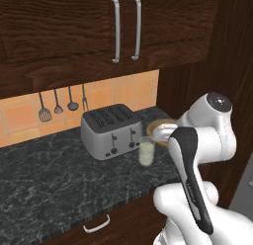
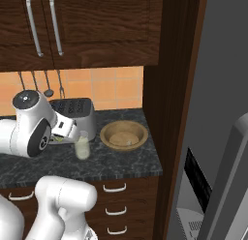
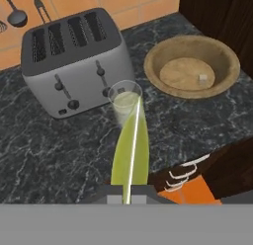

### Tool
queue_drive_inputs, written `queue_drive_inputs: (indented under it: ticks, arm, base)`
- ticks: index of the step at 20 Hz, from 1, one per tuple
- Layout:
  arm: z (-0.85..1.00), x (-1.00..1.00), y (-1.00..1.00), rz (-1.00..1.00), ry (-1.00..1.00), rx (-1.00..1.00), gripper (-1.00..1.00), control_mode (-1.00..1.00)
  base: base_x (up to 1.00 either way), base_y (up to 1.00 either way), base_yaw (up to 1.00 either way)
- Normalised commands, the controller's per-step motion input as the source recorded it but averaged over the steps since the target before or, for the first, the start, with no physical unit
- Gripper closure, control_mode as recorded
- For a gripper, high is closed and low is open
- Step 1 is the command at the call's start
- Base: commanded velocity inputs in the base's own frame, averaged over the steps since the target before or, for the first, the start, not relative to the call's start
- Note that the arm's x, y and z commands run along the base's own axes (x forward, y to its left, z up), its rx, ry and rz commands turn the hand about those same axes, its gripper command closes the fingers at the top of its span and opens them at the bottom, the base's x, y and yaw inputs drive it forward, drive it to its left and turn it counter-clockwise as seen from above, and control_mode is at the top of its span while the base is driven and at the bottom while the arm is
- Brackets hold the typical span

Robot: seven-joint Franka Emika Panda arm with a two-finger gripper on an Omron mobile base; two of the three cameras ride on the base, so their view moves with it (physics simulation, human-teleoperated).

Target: Grab a lemon wedge from the fridge and one ice cube from the ice bowl, and put them in the glass of lemonade.

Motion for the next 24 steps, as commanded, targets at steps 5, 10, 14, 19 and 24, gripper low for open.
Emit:
queue_drive_inputs:
  ticks: [5, 10, 14, 19, 24]
  arm:
    - [-0.03, 0.52, 0.0, 0.0, 0.05, -0.03, 1.0, -1.0]
    - [-0.11, 0.53, 0.0, 0.0, 0.04, 0.0, 1.0, -1.0]
    - [-0.35, 0.19, 0.0, 0.01, 0.01, 0.0, 1.0, -1.0]
    - [-0.16, 0.07, 0.0, 0.0, 0.0, -0.02, 1.0, -1.0]
    - [-0.13, 0.04, 0.0, 0.0, 0.0, -0.01, 1.0, -1.0]
  base:
    - [0.0, 0.0, 0.0]
    - [0.0, 0.0, 0.0]
    - [0.0, 0.0, 0.0]
    - [0.0, 0.0, 0.0]
    - [0.0, 0.0, 0.0]
